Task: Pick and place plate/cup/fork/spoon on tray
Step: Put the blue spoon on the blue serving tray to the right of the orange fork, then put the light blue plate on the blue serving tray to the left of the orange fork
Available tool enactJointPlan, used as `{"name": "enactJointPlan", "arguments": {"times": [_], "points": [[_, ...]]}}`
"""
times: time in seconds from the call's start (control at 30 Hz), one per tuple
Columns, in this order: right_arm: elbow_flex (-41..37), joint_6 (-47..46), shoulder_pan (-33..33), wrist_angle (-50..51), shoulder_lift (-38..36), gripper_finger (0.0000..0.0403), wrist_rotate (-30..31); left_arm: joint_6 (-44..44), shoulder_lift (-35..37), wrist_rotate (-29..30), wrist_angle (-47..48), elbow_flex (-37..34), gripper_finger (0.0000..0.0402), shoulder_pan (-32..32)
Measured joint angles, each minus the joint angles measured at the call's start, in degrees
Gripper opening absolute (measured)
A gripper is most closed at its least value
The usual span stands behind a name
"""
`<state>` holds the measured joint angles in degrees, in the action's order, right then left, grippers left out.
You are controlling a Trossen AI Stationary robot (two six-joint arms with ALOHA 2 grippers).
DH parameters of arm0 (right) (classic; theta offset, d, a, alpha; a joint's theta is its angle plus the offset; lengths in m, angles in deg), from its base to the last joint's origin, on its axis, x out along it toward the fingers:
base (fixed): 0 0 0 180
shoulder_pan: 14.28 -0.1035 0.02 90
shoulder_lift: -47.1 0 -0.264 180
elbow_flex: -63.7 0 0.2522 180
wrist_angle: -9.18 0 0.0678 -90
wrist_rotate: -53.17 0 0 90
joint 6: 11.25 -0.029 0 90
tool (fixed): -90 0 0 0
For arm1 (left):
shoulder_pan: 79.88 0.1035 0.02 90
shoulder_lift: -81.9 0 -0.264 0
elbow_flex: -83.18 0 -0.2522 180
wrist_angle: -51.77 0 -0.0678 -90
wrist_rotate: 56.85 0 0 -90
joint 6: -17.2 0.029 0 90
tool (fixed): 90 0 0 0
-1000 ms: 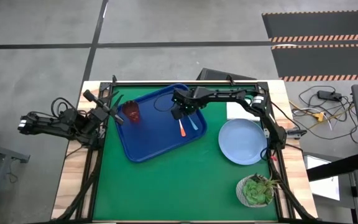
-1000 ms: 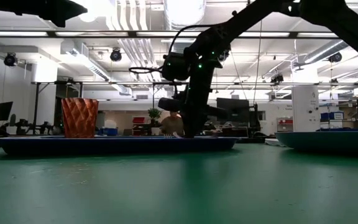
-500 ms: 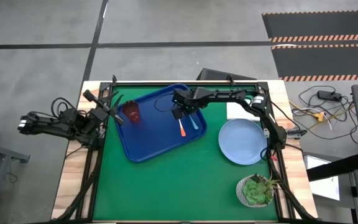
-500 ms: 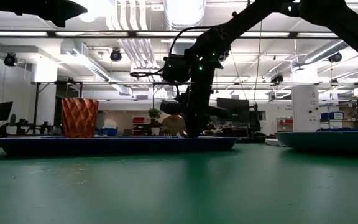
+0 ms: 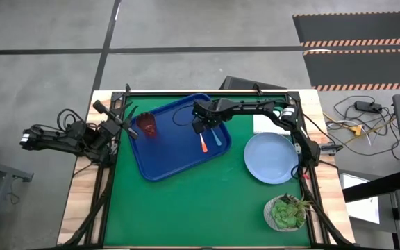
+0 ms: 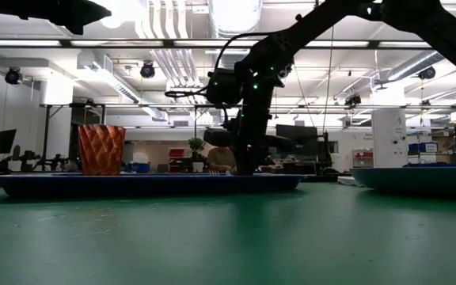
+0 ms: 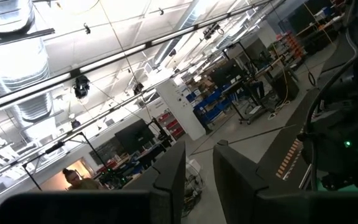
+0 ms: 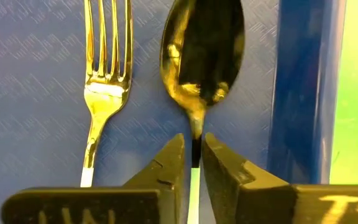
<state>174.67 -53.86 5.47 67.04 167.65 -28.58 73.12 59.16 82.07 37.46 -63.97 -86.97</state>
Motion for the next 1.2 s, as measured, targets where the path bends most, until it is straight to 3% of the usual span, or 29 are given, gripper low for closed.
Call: {"name": "enactJointPlan", "arguments": {"times": [0.37,0.93,1.2], "points": [[1.6,0.6,-0.3,0.4,-0.8,0.0079,0.7,0.0,0.0,0.0,0.0,0.0,0.0063,0.0],[3.7,2.8,-8.1,1.4,-2.1,0.0056,0.7,0.0,0.0,0.0,0.0,0.0,0.0063,0.0],[3.6,2.9,-11.7,9.9,-5.4,0.0052,0.7,-0.1,-0.1,0.0,0.0,0.0,0.0063,0.0]]}}
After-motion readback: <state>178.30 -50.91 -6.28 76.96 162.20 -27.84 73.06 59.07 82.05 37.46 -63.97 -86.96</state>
